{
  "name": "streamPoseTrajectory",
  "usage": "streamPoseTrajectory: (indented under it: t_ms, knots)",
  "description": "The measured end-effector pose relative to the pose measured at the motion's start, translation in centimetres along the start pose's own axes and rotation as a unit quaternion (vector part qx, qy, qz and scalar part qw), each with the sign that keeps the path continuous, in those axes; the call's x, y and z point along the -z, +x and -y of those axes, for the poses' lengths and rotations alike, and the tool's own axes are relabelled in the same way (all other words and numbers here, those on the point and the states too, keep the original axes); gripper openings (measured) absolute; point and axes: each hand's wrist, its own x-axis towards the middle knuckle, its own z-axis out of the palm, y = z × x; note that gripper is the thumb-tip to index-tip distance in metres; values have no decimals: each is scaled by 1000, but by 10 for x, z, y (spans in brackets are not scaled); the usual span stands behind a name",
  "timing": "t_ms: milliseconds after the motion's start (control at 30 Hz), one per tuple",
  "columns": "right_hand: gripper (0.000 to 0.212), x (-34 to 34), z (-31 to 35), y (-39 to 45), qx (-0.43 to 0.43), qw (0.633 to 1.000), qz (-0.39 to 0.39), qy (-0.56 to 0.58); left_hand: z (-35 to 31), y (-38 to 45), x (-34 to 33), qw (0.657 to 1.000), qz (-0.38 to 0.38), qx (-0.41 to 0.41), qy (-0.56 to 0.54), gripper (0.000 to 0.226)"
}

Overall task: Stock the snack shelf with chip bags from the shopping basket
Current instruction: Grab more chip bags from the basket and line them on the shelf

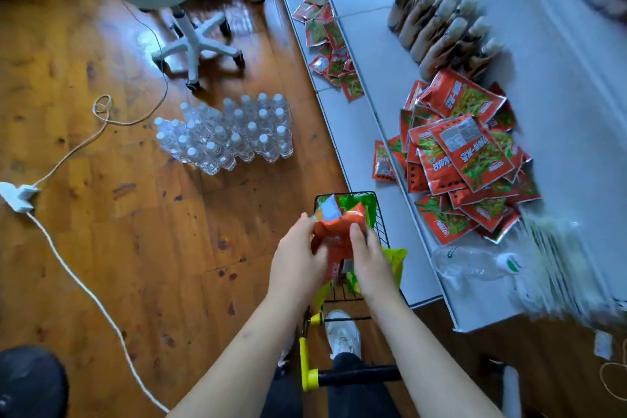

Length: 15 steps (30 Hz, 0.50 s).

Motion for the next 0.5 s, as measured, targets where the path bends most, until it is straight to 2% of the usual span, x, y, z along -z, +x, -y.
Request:
streamPoseTrajectory:
  t_ms: [67, 133, 167, 233, 300, 400, 500]
  knots:
    - [63, -4, 8, -6, -66, 984, 3, 163, -12, -6, 5, 996, 63, -36, -50, 31]
    - [61, 2, 19, -15, -93, 964, 3, 249, -21, -14, 10, 991, 106, -53, -62, 13]
    - [58, 8, 26, -24, -95, 958, 7, 271, -26, -18, 14, 988, 123, -65, -68, 10]
    - [56, 22, 37, -44, -104, 946, 34, 306, -42, -31, 30, 977, 177, -84, -80, 25]
    - [62, 39, 45, -68, -102, 935, 50, 337, -57, -47, 47, 965, 225, -96, -89, 29]
    - [57, 66, 50, -109, -120, 894, 26, 431, -79, -72, 70, 956, 251, -139, -67, 12]
    - [46, 91, 63, -158, -126, 871, 37, 474, -103, -93, 82, 934, 278, -223, 6, 33]
